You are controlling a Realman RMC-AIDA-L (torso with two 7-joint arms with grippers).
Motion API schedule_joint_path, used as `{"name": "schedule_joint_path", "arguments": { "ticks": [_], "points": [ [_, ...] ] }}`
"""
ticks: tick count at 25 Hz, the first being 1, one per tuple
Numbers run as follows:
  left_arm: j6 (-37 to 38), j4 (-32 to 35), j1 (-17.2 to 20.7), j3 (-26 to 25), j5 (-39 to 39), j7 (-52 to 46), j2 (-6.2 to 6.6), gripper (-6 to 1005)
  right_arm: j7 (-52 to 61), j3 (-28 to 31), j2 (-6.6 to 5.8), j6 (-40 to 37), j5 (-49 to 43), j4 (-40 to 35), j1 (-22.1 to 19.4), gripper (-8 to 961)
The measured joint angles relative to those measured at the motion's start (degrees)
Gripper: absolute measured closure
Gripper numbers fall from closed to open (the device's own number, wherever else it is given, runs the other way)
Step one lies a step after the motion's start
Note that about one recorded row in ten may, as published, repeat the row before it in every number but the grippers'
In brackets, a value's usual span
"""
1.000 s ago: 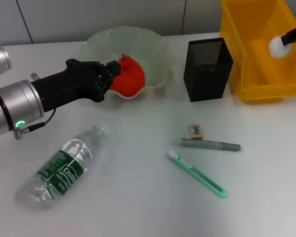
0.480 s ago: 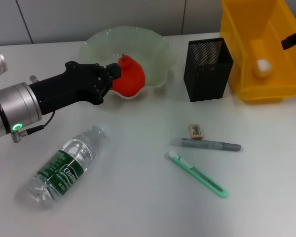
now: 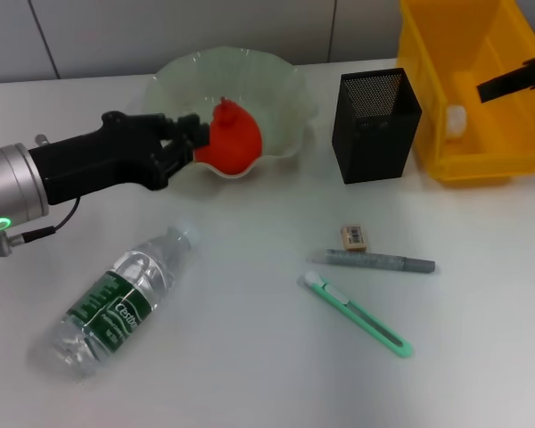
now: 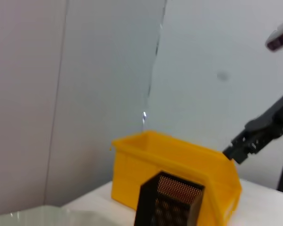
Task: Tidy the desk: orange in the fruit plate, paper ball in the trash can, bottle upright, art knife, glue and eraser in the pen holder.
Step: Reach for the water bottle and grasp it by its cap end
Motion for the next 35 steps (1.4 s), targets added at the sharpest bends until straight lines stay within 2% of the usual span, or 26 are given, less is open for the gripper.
{"name": "schedule_joint_path", "arguments": {
  "ticks": [2,3,5,7,9,10,11,14,15,17,19,23,25,28,33,35],
  "points": [
    [0.0,0.0,0.0,0.0,0.0,0.0,0.00,920,0.0,0.0,0.87,-1.2,1.1,-0.8,-0.9,443],
    [0.3,1.0,0.1,0.0,1.5,-1.5,0.21,920,0.0,0.0,0.87,-1.2,1.1,-0.8,-0.9,443],
    [0.5,8.2,1.9,-0.5,10.4,-9.4,-0.16,856,-0.8,-0.3,2.17,-2.7,1.6,-1.2,-1.9,444],
    [0.5,9.9,2.2,-0.6,12.3,-11.0,-0.31,791,-1.1,-0.7,2.60,-2.9,1.7,-1.3,-2.4,445],
    [0.6,13.2,2.7,-0.6,16.4,-15.2,-0.70,760,-1.8,-1.6,3.57,-3.2,1.8,-1.9,-3.6,447],
    [0.4,16.8,3.2,-0.6,20.9,-19.4,-1.31,744,-2.7,-2.4,4.85,-3.4,2.6,-3.5,-5.3,448],
    [0.4,16.8,3.2,-0.6,20.9,-19.4,-1.31,744,-2.7,-2.4,4.85,-3.4,2.6,-3.5,-5.3,448],
    [0.3,21.7,3.6,-0.3,27.8,-24.9,-2.23,743,-4.6,-2.8,7.03,-4.0,5.1,-7.0,-8.3,451],
    [0.3,23.2,3.6,0.0,30.1,-26.9,-2.37,743,-7.3,-2.9,8.31,-4.5,9.0,-9.1,-10.8,452],
    [0.2,24.2,3.3,0.6,32.3,-29.6,-2.40,743,-8.6,-2.9,8.60,-4.9,10.9,-9.3,-11.9,454],
    [0.3,24.6,2.6,0.9,33.2,-31.4,-2.42,743,-12.6,-2.9,8.88,-5.9,16.7,-8.6,-14.3,455],
    [0.1,24.7,1.7,1.1,35.2,-32.7,-2.49,742,-21.9,-2.7,8.06,-7.3,28.6,-2.4,-17.9,459],
    [-0.1,24.7,1.0,1.9,38.0,-34.6,-2.52,742,-28.9,-2.4,7.62,-9.4,33.4,3.0,-19.0,501],
    [-0.5,24.8,0.4,2.9,40.5,-36.2,-2.57,742,-33.5,-2.2,7.59,-10.8,35.1,6.3,-19.4,564],
    [-1.7,25.6,-0.3,5.1,44.9,-39.8,-2.62,740,-40.9,-1.7,7.85,-12.3,35.8,11.8,-20.1,560],
    [-1.9,26.3,-1.6,6.5,50.1,-43.9,-2.60,734,-42.7,-1.7,7.77,-12.5,35.9,13.8,-20.2,560]
  ]
}}
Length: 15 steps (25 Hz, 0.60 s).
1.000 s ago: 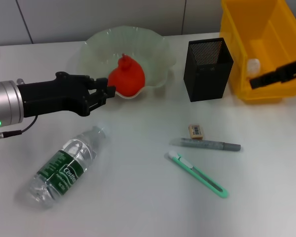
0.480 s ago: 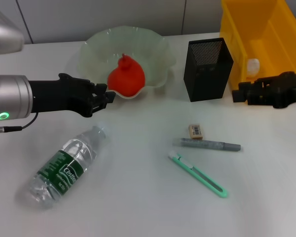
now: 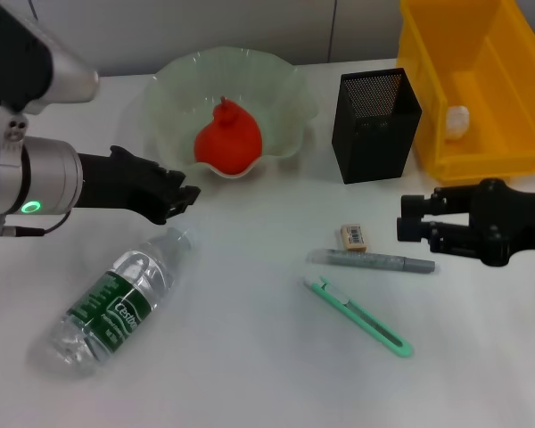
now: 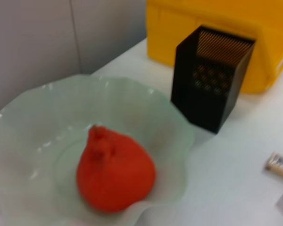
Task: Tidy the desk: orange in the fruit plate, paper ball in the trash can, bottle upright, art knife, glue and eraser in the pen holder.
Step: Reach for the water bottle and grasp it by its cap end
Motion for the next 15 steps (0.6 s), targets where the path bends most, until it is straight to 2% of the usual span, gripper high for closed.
{"name": "schedule_joint_path", "arguments": {
  "ticks": [2,4,8,15],
  "points": [
    [0.0,0.0,0.0,0.0,0.0,0.0,0.00,727,-1.6,0.0,-0.07,-0.1,0.0,1.2,-0.3,559],
    [0.2,0.5,-1.7,1.6,6.7,-4.7,0.01,721,-2.7,0.0,-0.08,-0.1,-0.1,1.5,-0.9,559],
    [-0.1,0.8,-2.3,2.8,10.0,-6.9,-0.01,708,-4.6,-0.1,-0.10,0.3,-0.4,1.4,-2.9,559],
    [0.2,2.3,-2.6,4.5,12.0,-8.5,-0.02,686,-5.5,0.2,-1.16,3.0,-0.6,1.6,-6.0,561]
  ]
}}
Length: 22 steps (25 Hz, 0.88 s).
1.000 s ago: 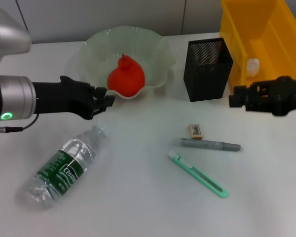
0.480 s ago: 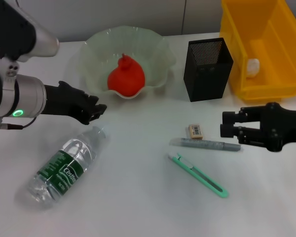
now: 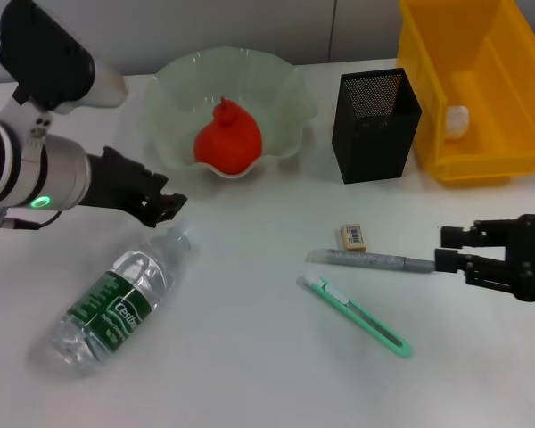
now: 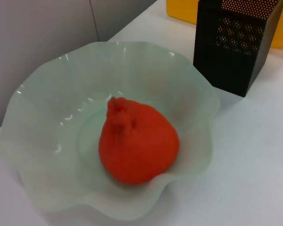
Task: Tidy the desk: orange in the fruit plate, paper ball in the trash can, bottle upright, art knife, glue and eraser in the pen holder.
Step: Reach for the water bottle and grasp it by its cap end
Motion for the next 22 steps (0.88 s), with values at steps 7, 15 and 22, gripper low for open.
{"name": "schedule_joint_path", "arguments": {
  "ticks": [7,15,22],
  "points": [
    [4.2,1.4,-2.6,2.3,2.8,-8.7,0.00,610,-1.9,1.5,-1.16,2.5,0.0,2.9,0.2,563],
    [4.2,2.7,-3.1,13.4,11.2,-18.8,-0.29,566,-4.2,2.5,-2.47,4.2,0.2,6.7,1.0,566],
    [3.5,5.3,-3.0,15.2,12.8,-22.7,-0.44,575,-5.5,4.2,-2.57,4.4,0.1,7.2,0.4,568]
  ]
}}
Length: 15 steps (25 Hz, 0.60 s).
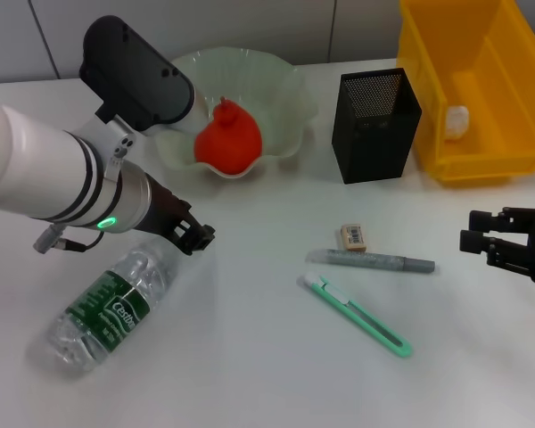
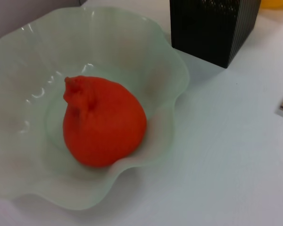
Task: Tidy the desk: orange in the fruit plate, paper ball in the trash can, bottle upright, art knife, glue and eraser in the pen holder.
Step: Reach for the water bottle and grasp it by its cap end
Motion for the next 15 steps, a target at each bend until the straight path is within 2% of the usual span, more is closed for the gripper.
{"name": "schedule_joint_path", "arguments": {
  "ticks": [10,15],
  "points": [
    [-1.9,-0.1,0.1,1.2,2.4,-2.1,0.00,572,-0.5,1.0,-0.62,-0.5,0.0,1.6,-0.3,572],
    [-2.7,-1.1,-0.6,4.8,7.0,-5.7,0.00,570,-0.6,1.0,-0.68,-0.6,0.1,1.6,-0.5,574]
  ]
}}
